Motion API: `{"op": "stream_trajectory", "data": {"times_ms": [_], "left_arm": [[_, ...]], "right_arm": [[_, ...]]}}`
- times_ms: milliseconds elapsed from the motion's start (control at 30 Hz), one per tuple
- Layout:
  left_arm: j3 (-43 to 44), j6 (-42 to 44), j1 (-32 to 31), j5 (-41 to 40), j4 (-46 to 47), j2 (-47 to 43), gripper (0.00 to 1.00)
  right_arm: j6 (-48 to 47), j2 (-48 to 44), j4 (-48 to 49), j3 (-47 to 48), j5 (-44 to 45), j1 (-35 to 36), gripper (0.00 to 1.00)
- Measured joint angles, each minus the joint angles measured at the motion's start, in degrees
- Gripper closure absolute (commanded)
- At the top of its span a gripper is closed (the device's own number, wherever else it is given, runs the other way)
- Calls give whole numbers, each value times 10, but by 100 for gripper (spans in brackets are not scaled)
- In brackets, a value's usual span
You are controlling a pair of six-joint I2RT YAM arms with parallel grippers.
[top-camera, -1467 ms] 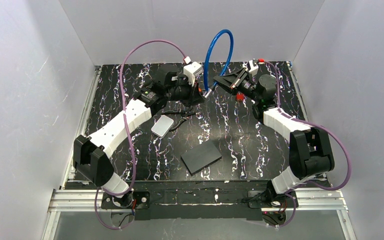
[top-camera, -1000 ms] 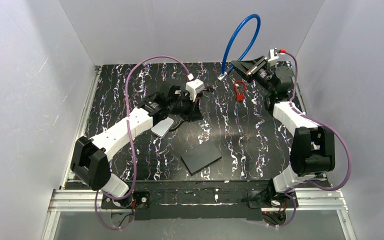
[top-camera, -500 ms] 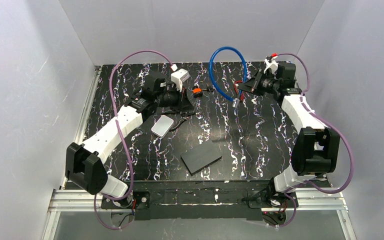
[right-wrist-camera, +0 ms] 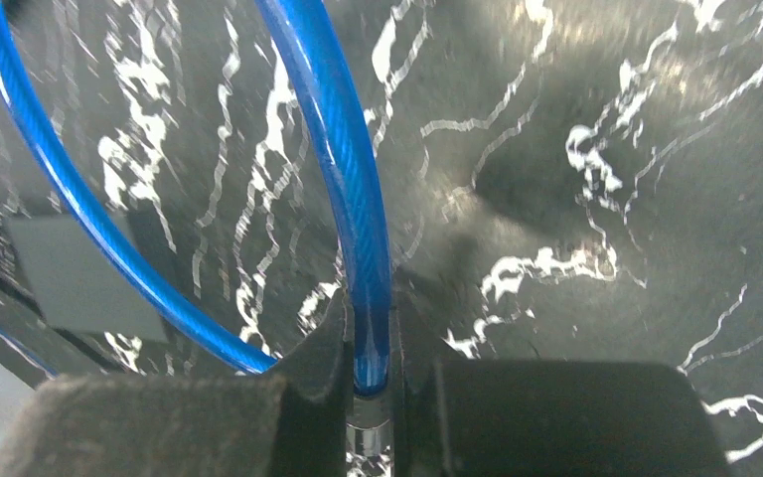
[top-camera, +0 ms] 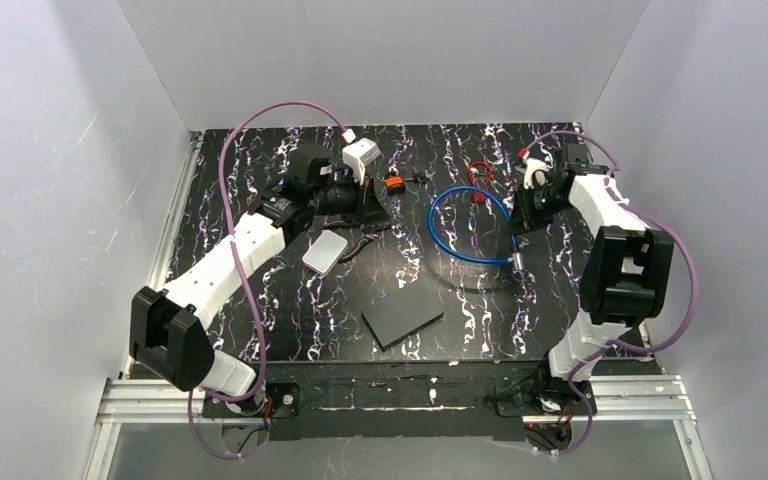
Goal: Lock with the key
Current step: Place the lock at the center of the board, then place the key at the center of the board.
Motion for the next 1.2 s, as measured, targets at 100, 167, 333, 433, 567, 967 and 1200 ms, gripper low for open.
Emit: {"op": "stream_trajectory", "data": {"times_ms": [100,167,333,433,567,967,1200], "left_arm": [[0,0,0,0,1,0,100],[0,-2,0,2,1,0,100],[-1,-6,0,6,3,0,100],[-2,-9,0,10,3,0,100],[-2,-11,0,15,3,2,100],[-2,-73,6,69,31,8,100],[-5,-163,31,133,94,33,100]], "right_arm": [[-39,13,-22,-6,26,0,99],[-59,24,-30,-7,40,0,99],[-77,46,-28,-10,61,0,87],[-81,62,-26,-10,70,0,68],[-86,70,-28,-10,75,0,47],[-78,0,-46,66,-28,5,5],[48,-141,100,51,-169,110,2]]}}
